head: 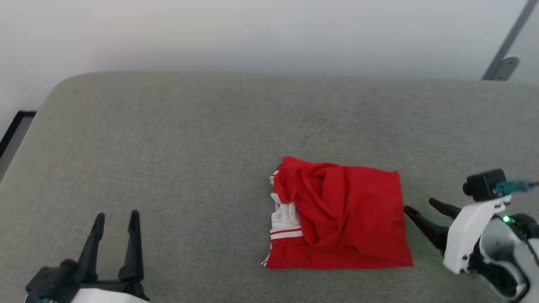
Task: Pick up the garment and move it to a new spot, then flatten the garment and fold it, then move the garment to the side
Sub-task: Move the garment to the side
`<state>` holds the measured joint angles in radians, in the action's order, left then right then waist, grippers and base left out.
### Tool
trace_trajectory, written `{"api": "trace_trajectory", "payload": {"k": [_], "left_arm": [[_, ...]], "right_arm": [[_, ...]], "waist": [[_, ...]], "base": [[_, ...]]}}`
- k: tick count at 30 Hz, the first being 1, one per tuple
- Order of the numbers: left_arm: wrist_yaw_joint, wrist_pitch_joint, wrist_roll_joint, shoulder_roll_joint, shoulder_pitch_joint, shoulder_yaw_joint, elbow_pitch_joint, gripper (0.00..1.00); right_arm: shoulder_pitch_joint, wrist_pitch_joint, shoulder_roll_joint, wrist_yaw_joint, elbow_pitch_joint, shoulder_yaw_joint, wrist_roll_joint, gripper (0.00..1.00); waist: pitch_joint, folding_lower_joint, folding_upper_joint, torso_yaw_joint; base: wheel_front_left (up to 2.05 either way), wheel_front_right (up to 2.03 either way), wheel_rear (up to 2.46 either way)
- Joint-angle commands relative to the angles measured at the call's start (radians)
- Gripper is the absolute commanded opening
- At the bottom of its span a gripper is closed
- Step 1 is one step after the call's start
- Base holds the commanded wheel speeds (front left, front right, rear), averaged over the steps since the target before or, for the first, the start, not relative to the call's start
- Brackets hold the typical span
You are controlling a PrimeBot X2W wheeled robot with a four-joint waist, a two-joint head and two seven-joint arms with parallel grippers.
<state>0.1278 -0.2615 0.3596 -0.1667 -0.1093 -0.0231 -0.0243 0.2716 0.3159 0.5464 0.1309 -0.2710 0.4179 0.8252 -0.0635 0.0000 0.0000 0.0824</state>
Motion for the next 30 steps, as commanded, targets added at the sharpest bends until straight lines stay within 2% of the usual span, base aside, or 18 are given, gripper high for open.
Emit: {"api": "trace_trajectory", "payload": {"k": [1,6,12,19,23,25,30], "left_arm": [[0.003,-0.004,0.002,-0.003,0.014,0.004,-0.002,1.00],[0.003,-0.004,0.010,-0.004,0.045,0.029,-0.016,1.00],[0.003,-0.004,0.020,-0.001,0.085,0.058,-0.030,1.00],[0.003,-0.004,0.033,0.002,0.127,0.076,-0.044,1.00],[0.003,-0.004,0.039,0.005,0.140,0.076,-0.052,1.00],[0.003,-0.005,0.043,0.006,0.149,0.075,-0.054,1.00],[0.003,-0.005,0.060,0.005,0.163,0.059,-0.060,1.00]], "right_arm": [[0.016,0.021,0.006,0.000,-0.006,0.003,0.009,1.00],[0.092,0.170,0.044,0.000,-0.028,0.028,0.045,1.00],[0.159,0.326,0.045,0.000,-0.097,0.050,0.059,1.00],[0.188,0.506,-0.023,0.000,-0.200,0.111,0.092,1.00],[0.185,0.572,-0.061,0.000,-0.258,0.140,0.093,1.00],[0.194,0.575,-0.076,0.000,-0.260,0.144,0.108,0.00],[0.223,0.533,-0.064,0.000,-0.244,0.113,0.120,0.00]], "waist": [[-0.020,0.0000,0.0000,0.020],[-0.054,0.0000,0.0000,0.053],[-0.097,0.0000,0.0000,0.088],[-0.139,0.0000,0.0000,0.114],[-0.150,0.0000,0.0000,0.120],[-0.156,0.0000,0.0000,0.121],[-0.159,0.0000,0.0000,0.112]], "base": [[0.00,0.00,0.00],[0.00,0.00,0.00],[0.00,0.00,0.00],[0.00,0.00,0.00],[0.00,0.00,0.00],[0.00,0.00,0.00],[0.00,0.00,0.00]]}}
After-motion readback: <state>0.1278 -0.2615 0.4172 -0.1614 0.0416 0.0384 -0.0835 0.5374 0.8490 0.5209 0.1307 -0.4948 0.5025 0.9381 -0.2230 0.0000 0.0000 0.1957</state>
